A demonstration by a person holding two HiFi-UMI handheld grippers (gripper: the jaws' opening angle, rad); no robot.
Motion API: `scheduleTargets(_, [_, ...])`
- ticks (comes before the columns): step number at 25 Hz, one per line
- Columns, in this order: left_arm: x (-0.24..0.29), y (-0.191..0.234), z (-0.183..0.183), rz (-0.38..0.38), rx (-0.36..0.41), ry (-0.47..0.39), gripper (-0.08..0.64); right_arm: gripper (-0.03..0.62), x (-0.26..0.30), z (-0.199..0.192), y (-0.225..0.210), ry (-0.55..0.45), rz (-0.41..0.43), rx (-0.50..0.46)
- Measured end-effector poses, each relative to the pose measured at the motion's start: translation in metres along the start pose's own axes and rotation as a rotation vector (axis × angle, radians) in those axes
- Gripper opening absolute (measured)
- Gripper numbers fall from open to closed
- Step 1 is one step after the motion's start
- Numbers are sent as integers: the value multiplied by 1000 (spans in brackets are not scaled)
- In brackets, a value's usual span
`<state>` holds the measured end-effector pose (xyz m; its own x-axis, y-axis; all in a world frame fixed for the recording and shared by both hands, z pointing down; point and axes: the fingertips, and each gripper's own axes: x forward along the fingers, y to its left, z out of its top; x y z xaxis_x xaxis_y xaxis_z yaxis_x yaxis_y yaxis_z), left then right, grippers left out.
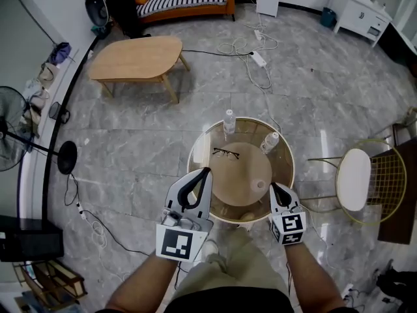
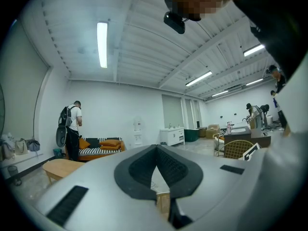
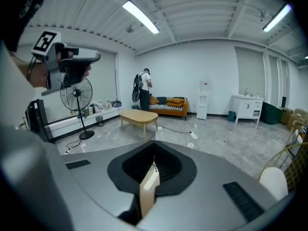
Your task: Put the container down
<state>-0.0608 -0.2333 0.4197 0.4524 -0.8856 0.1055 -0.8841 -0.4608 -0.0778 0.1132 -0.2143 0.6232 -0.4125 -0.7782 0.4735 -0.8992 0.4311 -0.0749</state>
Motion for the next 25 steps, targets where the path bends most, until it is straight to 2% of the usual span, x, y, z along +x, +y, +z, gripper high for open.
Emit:
scheduleTargets(7, [-25,-4,19,-12,-15,-13,11,15,-54,66,8,-110,-49,-55])
scheduleTargets(12, [-43,-1,30,-10,-4,-23,11,15,-87,98,26,-149,-41,-85])
scheduleTargets(25, [-76,-2,63,-34,36,-74,11,14,-136,161,67,-249,-13,-37])
